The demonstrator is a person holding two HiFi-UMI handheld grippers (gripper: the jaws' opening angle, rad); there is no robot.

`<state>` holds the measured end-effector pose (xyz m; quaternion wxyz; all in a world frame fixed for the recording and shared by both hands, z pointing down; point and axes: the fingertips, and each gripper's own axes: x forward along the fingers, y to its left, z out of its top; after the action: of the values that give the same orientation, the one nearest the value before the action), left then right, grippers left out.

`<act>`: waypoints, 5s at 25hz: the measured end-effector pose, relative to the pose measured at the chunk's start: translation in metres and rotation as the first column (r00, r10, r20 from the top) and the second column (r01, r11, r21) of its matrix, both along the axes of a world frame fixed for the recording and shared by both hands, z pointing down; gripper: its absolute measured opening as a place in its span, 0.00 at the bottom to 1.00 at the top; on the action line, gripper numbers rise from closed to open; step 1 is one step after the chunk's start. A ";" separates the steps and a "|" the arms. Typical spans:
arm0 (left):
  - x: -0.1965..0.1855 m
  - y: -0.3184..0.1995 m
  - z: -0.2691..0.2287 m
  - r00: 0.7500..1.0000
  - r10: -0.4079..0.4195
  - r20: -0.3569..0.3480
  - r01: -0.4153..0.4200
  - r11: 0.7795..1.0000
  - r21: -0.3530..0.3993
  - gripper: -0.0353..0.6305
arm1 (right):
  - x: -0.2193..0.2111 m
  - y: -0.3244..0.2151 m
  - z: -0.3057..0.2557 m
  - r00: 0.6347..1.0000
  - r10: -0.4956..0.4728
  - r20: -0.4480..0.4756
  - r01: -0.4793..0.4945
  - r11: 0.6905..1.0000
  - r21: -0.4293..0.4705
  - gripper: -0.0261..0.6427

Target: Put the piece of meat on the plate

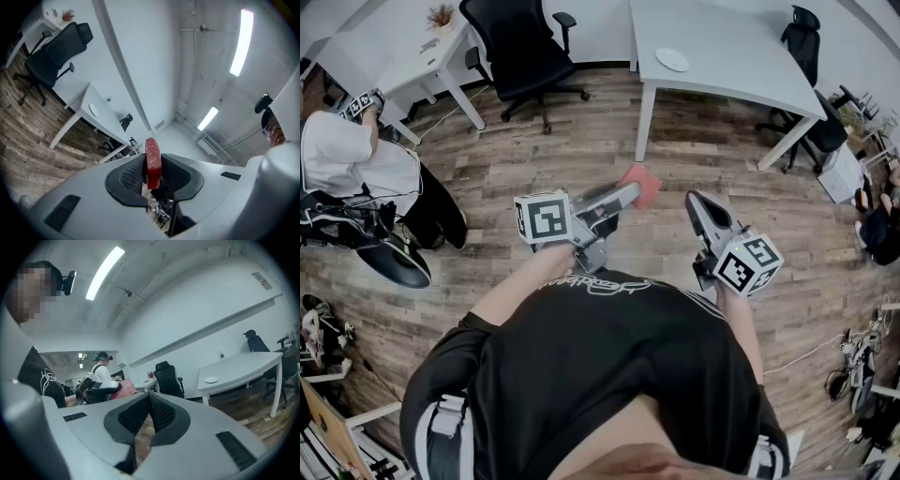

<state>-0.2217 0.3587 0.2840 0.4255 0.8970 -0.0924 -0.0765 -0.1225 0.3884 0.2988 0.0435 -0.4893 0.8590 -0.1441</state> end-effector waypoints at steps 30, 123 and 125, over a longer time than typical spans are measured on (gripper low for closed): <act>0.056 -0.045 0.034 0.997 0.079 0.011 -0.078 0.992 -0.097 0.19 | 0.059 -0.038 0.033 0.991 0.131 0.011 -0.129 0.988 -0.087 0.05; 0.302 -0.652 0.135 0.970 -0.184 0.159 0.227 0.919 -0.321 0.19 | 0.302 -0.680 0.116 0.991 -0.088 0.101 0.116 0.942 -0.315 0.05; 0.304 -0.660 0.140 0.965 -0.194 0.174 0.242 0.915 -0.322 0.20 | 0.305 -0.688 0.122 0.990 -0.102 0.100 0.129 0.936 -0.326 0.05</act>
<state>0.0823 -0.3014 0.4245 0.5553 0.7971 -0.2332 -0.0439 0.1826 -0.2992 0.4203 -0.0130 -0.4321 0.8472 -0.3088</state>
